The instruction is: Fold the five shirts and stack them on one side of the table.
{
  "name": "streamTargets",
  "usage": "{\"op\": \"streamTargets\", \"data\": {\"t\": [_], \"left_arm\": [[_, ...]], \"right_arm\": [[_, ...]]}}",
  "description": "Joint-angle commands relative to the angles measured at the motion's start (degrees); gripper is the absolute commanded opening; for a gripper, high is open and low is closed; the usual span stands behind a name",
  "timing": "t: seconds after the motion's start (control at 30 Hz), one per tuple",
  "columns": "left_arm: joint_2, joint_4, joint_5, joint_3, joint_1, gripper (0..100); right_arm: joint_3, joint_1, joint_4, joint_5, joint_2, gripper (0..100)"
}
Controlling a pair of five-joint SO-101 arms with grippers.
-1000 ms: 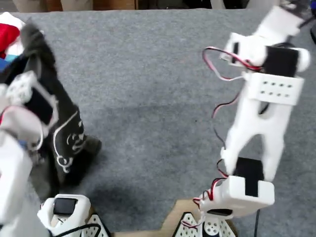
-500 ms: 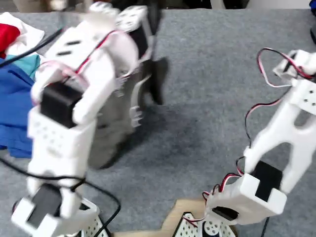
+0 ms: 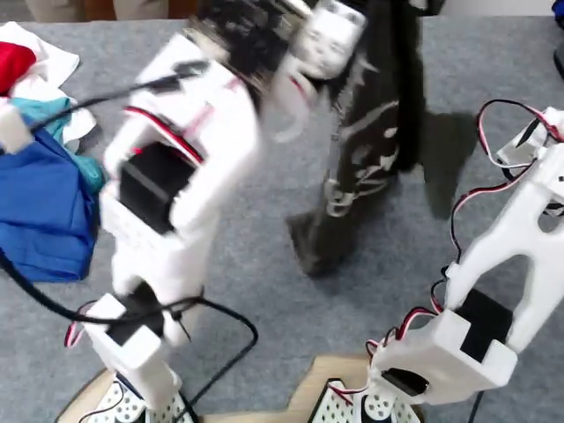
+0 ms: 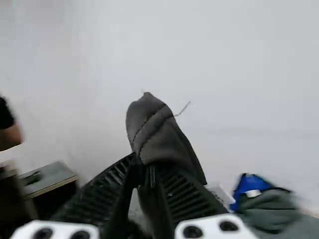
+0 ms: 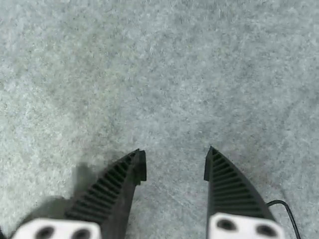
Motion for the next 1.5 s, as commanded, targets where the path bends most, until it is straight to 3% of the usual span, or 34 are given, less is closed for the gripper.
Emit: {"op": "streamTargets", "data": {"t": [0.0,0.2,0.4,0.63,0.87,1.13,1.27,1.47], "left_arm": [[-0.2,2.8,3.1,-2.3,-9.4,2],[0.7,23.4,13.8,-0.4,-19.7,2],[2.2,35.8,15.2,7.4,-26.5,2],[7.7,36.0,15.2,17.9,-37.7,2],[16.0,36.0,14.9,22.2,-45.4,2],[22.4,35.9,14.8,21.8,-52.4,2],[24.1,32.5,14.8,22.2,-56.1,2],[26.9,31.5,14.8,22.3,-59.3,2]], "right_arm": [[0.0,-4.9,0.1,0.0,-0.4,20.0],[-0.1,-16.6,0.1,-0.3,-0.1,20.0],[0.0,-27.3,-1.3,-0.1,-0.1,20.0],[0.9,-37.8,-1.3,0.3,0.0,19.9],[6.5,-51.7,1.0,11.6,-0.6,19.9],[11.7,-69.1,0.8,16.4,-0.1,19.9],[12.2,-76.7,-3.8,16.4,0.0,19.9],[12.3,-82.4,-16.9,15.9,2.7,19.9]]}}
